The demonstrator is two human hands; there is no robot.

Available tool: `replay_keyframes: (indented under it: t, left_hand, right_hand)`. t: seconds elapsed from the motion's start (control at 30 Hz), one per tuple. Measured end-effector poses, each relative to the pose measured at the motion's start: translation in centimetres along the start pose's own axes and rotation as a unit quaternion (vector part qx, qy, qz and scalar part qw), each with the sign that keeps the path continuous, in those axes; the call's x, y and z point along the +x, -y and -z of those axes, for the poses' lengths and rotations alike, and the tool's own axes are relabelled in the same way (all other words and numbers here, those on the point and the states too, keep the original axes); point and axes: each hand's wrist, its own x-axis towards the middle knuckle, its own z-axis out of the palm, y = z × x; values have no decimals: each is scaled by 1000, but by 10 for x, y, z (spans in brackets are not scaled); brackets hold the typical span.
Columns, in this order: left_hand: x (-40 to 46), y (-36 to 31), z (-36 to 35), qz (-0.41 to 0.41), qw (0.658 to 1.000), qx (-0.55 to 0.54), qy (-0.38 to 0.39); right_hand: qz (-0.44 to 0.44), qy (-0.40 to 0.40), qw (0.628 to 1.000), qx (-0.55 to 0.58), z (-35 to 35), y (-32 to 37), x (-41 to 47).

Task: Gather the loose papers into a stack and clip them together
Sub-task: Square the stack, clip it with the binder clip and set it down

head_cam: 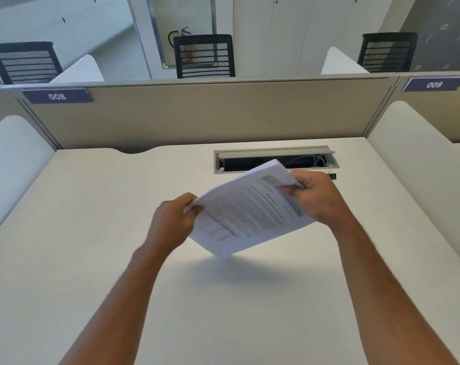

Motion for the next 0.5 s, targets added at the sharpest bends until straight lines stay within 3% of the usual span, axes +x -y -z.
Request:
replay_keyframes:
  t: [0.1, 0.2, 0.27, 0.4, 0.5]
  left_hand:
    - [-1, 23, 11, 80, 985, -152, -27]
    - [-10, 34, 9, 140, 917, -370, -47]
    - [-16, 37, -1, 156, 875, -458, -23]
    - [-26, 38, -22, 184, 856, -482, 2]
    - [-31, 33, -32, 167, 896, -408, -54]
  right_hand:
    - [-50, -33, 997, 52, 6, -26, -3]
    - [-101, -44, 986, 127, 1, -49, -9]
    - [-126, -47, 972, 192, -9, -60, -13]
    - [-134, -60, 952, 269, -36, -75, -22]
    - [-124, -83, 952, 269, -49, -82, -26]
